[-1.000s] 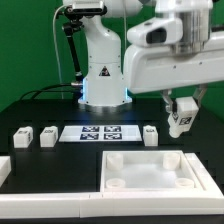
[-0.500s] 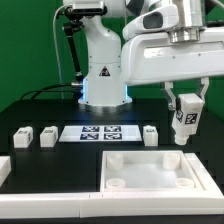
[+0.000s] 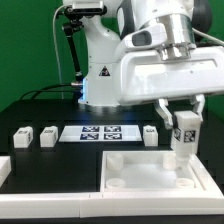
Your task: Assemble square table
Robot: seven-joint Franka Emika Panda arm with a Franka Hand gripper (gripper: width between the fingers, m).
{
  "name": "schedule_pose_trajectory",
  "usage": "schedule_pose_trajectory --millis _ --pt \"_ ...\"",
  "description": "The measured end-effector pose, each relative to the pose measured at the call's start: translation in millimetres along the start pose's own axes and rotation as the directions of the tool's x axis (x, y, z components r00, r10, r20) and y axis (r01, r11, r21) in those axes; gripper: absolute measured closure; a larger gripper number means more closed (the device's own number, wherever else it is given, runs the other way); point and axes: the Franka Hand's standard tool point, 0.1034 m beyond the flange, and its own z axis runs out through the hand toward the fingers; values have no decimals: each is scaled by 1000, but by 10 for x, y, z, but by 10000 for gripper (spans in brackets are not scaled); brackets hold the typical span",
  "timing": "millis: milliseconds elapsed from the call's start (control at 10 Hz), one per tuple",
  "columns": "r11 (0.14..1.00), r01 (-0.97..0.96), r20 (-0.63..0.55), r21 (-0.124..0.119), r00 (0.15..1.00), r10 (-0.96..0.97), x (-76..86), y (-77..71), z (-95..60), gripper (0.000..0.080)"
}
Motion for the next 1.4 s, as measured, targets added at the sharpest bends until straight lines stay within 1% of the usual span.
schedule_pose_trajectory --millis 100,200,300,400,600,800,1100,1400 --pt "1000 -2 4 3 1000 2 -14 -9 43 509" --pt "1000 -2 15 8 1000 2 -58 -44 111 509" --pt "1000 -7 22 11 1000 6 -94 -63 148 509" --pt "1000 9 29 10 1000 -9 -112 -32 150 509" --pt "1000 11 36 11 999 -11 -149 -29 164 509" --pt "1000 11 39 7 999 -11 -170 13 178 509" --pt "1000 13 31 12 999 -13 -148 -37 236 509" --pt "1000 16 37 16 999 -17 -177 -71 272 509"
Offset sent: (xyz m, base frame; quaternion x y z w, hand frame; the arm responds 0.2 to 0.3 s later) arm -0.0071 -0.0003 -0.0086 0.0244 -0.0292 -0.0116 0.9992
